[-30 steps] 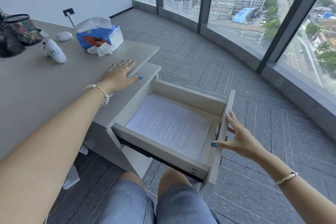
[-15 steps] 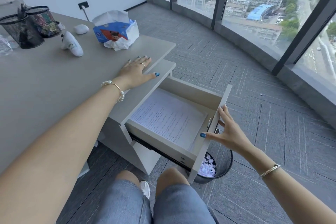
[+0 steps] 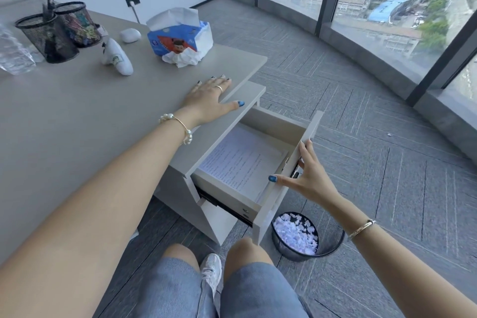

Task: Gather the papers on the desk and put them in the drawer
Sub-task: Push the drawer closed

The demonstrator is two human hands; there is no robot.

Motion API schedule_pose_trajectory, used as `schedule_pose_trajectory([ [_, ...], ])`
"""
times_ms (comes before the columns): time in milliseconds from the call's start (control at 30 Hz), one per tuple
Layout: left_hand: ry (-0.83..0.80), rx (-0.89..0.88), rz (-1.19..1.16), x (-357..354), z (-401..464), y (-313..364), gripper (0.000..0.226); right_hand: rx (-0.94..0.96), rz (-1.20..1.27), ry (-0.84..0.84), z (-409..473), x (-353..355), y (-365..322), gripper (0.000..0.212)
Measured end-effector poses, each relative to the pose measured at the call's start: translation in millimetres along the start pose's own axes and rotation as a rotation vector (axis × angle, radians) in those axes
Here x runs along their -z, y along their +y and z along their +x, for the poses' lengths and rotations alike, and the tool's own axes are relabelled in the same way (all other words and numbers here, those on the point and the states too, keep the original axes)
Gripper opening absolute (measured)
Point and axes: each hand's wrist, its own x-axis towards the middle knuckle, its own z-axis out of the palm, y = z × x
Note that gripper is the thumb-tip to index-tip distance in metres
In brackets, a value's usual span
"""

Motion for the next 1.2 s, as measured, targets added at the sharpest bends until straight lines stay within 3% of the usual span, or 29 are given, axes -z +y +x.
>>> schedule_pose_trajectory([
  [200,0.019,0.009,-0.025,-1.8,0.9,-0.9,0.077,0.038,0.000,0.019,20.8,-22.8,-15.4,0.130],
  [400,0.032,0.013,-0.040,-2.9,3.6,-1.9,0.076,0.072,0.243,-0.043,43.2,-37.5,-21.8,0.128],
  [567,0.039,0.015,-0.043,-2.8,5.3,-2.5,0.068,0.143,0.265,-0.091,67.8,-54.0,-29.6,0.125],
  [1200,0.039,0.030,-0.114,-3.0,6.1,-3.8,0.064,0.163,0.379,0.078,114.5,-104.1,-44.1,0.113],
])
